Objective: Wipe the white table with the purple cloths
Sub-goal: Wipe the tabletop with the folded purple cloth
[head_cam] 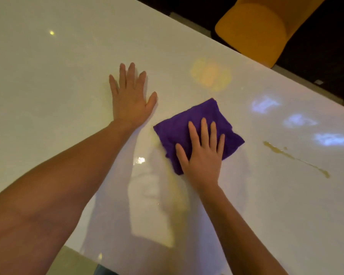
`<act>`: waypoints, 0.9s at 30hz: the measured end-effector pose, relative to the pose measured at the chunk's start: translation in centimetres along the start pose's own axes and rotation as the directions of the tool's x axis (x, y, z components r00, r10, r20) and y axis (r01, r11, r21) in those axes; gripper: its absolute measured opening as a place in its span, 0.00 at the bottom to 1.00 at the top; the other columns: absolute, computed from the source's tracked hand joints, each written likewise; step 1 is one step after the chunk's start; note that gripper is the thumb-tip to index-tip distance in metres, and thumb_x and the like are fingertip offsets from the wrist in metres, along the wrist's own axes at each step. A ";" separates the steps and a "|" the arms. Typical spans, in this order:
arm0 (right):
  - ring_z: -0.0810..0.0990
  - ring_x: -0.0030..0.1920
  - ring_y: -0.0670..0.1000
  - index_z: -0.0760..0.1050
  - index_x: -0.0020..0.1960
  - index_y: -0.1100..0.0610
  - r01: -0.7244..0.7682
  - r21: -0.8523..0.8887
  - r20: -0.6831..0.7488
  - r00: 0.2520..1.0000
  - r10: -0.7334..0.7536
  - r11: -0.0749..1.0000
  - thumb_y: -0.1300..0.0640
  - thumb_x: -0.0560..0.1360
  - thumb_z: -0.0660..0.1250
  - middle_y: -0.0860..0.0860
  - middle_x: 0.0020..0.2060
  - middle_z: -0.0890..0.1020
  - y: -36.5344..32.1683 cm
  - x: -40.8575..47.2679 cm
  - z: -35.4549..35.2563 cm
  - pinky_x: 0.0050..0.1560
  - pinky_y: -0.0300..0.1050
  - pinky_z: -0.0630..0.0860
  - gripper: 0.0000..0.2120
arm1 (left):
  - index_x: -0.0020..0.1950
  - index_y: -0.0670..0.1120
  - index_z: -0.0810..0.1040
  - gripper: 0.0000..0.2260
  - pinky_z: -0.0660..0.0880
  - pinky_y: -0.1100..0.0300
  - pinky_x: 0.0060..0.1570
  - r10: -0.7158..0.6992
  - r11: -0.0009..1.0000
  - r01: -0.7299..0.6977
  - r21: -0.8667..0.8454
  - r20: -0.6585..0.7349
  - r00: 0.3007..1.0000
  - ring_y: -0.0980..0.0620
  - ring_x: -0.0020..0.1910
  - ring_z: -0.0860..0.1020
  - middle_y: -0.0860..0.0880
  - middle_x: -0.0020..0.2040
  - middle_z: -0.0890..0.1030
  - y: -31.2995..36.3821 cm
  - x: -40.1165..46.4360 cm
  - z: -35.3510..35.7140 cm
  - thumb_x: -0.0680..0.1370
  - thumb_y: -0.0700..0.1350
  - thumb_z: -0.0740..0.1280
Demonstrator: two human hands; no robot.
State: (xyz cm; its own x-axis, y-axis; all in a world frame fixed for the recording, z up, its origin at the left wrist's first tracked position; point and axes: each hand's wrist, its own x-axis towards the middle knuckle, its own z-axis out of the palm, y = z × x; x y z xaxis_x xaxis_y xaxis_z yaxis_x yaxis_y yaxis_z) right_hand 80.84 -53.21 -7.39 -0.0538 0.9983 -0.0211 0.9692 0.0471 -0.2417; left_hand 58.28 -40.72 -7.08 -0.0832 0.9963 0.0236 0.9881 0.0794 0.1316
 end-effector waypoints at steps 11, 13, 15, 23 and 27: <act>0.53 0.84 0.67 0.65 0.83 0.52 -0.188 -0.034 -0.026 0.982 0.187 0.982 0.36 0.80 0.59 0.59 0.84 0.61 -0.5 2.5 0.5 0.79 0.77 0.48 0.36 | 0.83 0.48 0.58 0.33 0.49 0.38 0.80 -0.060 0.998 0.060 0.020 0.035 0.998 0.39 0.83 0.51 0.41 0.84 0.56 0.4 -0.1 0.6 0.82 0.64 0.50; 0.52 0.85 0.67 0.62 0.84 0.52 -0.200 -0.051 -0.016 0.980 0.199 0.978 0.35 0.80 0.56 0.59 0.84 0.59 -0.1 7.2 0.1 0.79 0.77 0.46 0.36 | 0.83 0.48 0.58 0.33 0.49 0.38 0.80 -0.060 0.998 0.059 0.018 0.034 0.998 0.39 0.83 0.51 0.41 0.84 0.56 0.4 0.0 0.6 0.82 0.64 0.51; 0.50 0.85 0.66 0.59 0.85 0.52 -0.212 -0.068 -0.002 0.977 0.212 0.975 0.35 0.82 0.53 0.59 0.85 0.57 0.2 11.9 -0.2 0.80 0.75 0.45 0.37 | 0.83 0.48 0.58 0.33 0.49 0.38 0.81 -0.059 0.998 0.058 0.019 0.035 0.998 0.39 0.83 0.51 0.41 0.84 0.55 0.3 0.1 0.7 0.82 0.64 0.51; 0.49 0.86 0.62 0.55 0.86 0.50 -0.187 -0.067 0.010 0.982 0.188 0.980 0.34 0.85 0.49 0.56 0.86 0.54 1.5 13.5 -0.6 0.83 0.67 0.45 0.35 | 0.84 0.48 0.56 0.33 0.48 0.38 0.81 -0.050 0.998 0.048 0.038 0.061 0.997 0.39 0.83 0.49 0.41 0.84 0.53 0.3 0.0 0.5 0.83 0.64 0.49; 0.52 0.86 0.62 0.60 0.85 0.51 -0.195 -0.022 -0.020 0.981 0.195 0.981 0.35 0.83 0.55 0.56 0.85 0.57 1.1 1.2 -0.2 0.83 0.68 0.48 0.35 | 0.83 0.46 0.59 0.33 0.49 0.38 0.80 -0.050 0.999 0.050 0.014 0.016 0.999 0.38 0.83 0.51 0.40 0.84 0.53 0.3 -0.2 0.5 0.83 0.63 0.51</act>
State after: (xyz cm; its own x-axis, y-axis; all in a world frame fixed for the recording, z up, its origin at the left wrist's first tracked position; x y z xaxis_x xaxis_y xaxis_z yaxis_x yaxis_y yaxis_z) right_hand 81.95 -51.96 -7.47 0.1407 0.9889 -0.0483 0.9662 -0.1478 -0.2111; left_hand 58.70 -40.86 -7.55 -0.1303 0.9915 0.0013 0.9845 0.1292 0.1189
